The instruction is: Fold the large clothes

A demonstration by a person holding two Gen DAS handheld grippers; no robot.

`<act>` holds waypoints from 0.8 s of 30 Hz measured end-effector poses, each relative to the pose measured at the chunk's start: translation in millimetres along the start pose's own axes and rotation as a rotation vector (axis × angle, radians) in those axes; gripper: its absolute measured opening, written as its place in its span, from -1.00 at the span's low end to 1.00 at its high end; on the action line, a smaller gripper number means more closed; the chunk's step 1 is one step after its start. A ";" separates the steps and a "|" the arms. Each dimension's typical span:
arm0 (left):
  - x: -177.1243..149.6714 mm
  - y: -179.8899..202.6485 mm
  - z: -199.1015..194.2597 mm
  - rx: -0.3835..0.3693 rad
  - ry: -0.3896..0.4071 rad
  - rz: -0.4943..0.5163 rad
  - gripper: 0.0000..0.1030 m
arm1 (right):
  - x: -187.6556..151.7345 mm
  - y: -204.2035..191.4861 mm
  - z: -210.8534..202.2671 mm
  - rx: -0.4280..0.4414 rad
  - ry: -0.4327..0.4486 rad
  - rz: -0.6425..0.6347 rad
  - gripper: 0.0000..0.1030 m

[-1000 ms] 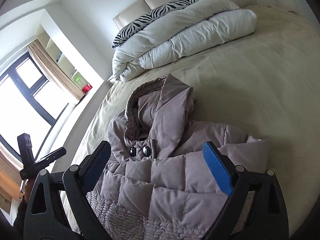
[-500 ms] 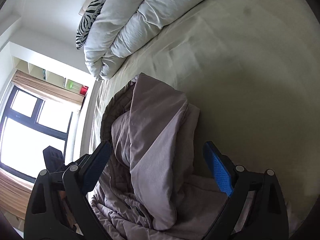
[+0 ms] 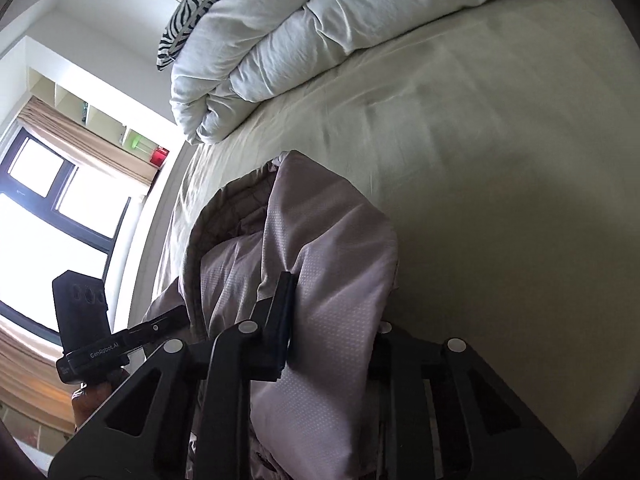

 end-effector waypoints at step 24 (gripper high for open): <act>-279.5 37.9 -98.5 0.045 0.141 0.123 -0.56 | -323.0 -30.7 -100.8 -0.148 0.035 -0.235 -0.67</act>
Point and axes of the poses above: each gripper's, at about its wrist camera, not at the fingertips, and z roughly the way its jaws point, y to its right, x to its top, the point moved 9 cm from there along z, roughly the way its jaws point, and after that the axes turned 14 degrees about -y, right-handed, at the moved point
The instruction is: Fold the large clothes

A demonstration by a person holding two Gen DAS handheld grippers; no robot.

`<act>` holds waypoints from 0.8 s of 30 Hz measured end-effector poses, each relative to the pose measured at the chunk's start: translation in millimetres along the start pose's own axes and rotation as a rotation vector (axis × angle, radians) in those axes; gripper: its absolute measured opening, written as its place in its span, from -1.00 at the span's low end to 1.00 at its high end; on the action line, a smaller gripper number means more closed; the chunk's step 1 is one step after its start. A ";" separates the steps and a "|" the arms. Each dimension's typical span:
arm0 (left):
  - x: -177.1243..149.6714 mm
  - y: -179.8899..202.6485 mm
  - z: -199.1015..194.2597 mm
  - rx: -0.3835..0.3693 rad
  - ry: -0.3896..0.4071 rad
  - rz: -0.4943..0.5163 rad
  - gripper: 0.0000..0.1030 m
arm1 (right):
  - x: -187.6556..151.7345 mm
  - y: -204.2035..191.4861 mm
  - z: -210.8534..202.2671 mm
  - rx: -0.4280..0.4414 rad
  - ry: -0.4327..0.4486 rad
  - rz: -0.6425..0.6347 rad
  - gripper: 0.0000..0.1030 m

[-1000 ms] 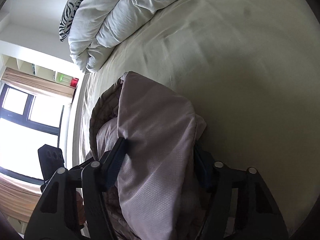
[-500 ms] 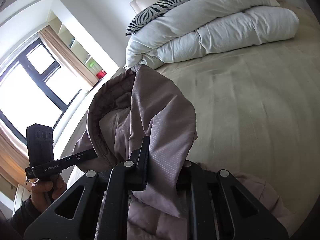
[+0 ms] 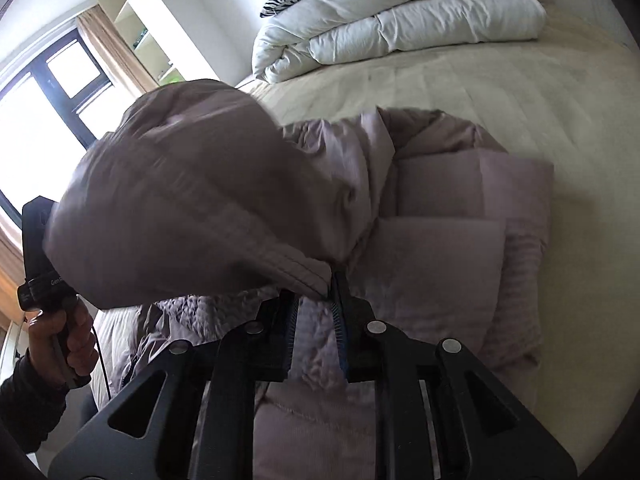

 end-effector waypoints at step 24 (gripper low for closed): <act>61.9 13.1 38.6 0.394 -0.018 0.203 0.06 | -13.1 -10.3 34.3 0.458 -0.099 0.465 -0.40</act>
Point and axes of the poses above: each gripper's, at about its wrist camera, not at the fingertips, and z roughly the way its jaws point, y to its right, x to its top, the point moved 9 cm from there along z, roughly the way its jaws point, and after that the axes turned 14 degrees about -y, right-handed, at the moved point
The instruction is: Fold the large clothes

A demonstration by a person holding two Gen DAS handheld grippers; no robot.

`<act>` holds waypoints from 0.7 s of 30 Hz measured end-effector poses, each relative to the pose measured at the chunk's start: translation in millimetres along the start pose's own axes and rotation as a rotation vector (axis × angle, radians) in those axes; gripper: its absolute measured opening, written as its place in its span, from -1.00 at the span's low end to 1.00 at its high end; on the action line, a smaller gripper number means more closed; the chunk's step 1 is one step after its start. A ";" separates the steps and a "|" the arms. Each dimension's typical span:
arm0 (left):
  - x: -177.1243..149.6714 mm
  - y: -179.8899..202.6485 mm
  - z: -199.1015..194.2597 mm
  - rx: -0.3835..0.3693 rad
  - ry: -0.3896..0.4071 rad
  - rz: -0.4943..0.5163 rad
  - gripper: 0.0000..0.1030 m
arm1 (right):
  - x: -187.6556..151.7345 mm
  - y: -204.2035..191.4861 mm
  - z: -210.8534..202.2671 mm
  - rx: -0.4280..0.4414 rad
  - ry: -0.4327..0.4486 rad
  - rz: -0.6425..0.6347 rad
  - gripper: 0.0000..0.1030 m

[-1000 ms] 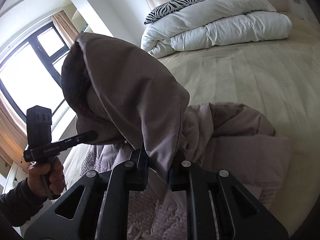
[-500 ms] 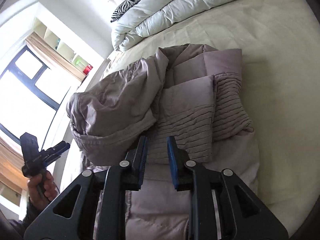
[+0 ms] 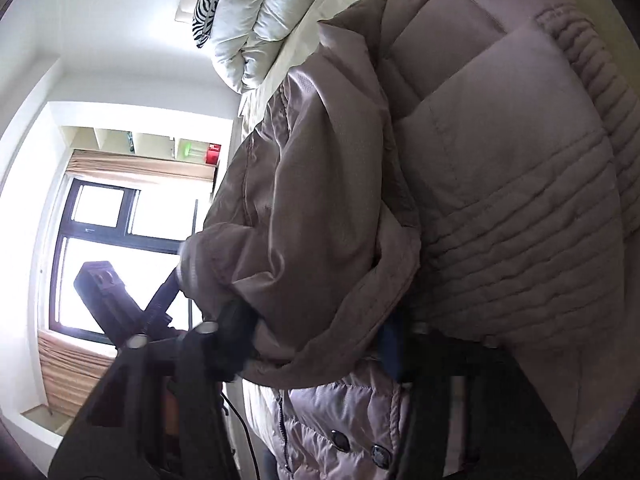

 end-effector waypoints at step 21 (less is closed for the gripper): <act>-42.4 18.9 58.0 -0.008 -0.047 -0.031 0.10 | -30.8 -68.2 -94.7 -0.451 0.337 -0.341 -0.03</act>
Point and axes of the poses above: each gripper's, at about its wrist camera, not at the fingertips, and z roughly the way its jaws point, y to its right, x to its top, the point moved 9 cm from there along z, roughly the way its jaws point, and after that the axes turned 14 degrees about -y, right-handed, at the moved point
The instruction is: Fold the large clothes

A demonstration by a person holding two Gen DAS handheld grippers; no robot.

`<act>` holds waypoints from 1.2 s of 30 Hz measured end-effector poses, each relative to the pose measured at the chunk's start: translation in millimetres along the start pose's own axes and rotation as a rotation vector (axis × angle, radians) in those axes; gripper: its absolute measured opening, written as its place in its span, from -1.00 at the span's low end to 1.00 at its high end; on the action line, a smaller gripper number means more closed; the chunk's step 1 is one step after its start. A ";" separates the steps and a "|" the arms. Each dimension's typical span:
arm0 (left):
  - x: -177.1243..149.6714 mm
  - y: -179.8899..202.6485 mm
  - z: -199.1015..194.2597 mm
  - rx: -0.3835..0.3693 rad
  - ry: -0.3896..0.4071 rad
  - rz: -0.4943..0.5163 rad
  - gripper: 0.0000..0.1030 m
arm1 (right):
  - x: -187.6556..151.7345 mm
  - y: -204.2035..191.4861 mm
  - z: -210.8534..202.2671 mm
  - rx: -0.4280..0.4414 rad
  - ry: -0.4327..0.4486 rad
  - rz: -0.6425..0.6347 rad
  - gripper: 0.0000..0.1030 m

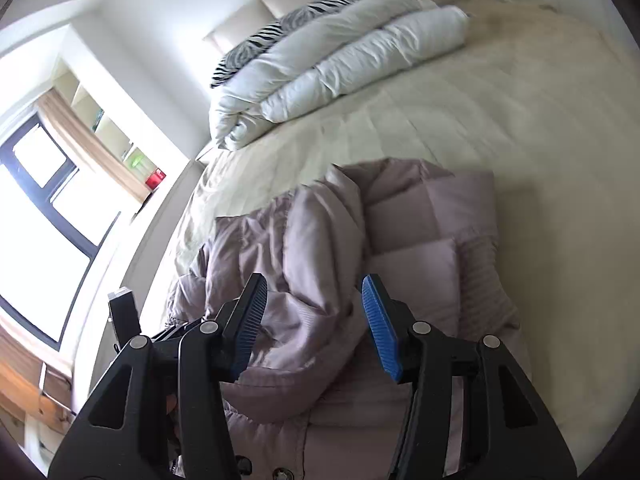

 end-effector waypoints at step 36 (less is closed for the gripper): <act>-313.3 -70.8 -167.0 -0.229 -0.100 -0.248 0.83 | -239.0 -4.8 -120.9 -0.096 -0.094 -0.239 0.96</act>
Point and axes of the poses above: each gripper's, at about its wrist camera, not at the fingertips, and z roughly the way its jaws point, y to its right, x to its top, the point moved 9 cm from there along z, roughly the way its jaws point, and after that the axes turned 14 degrees about -y, right-handed, at the moved point
